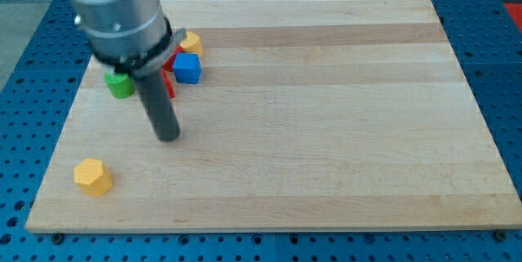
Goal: Push the yellow hexagon into the green circle
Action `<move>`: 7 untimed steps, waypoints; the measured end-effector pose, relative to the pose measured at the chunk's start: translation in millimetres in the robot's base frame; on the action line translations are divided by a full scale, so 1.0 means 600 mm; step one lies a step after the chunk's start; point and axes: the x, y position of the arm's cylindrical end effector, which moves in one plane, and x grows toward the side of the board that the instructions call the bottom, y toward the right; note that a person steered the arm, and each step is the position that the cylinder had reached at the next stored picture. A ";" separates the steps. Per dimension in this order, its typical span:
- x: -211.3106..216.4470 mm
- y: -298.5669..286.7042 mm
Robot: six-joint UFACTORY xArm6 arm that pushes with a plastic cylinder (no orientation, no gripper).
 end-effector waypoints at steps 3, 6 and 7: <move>0.165 -0.111; 0.162 -0.138; 0.143 -0.137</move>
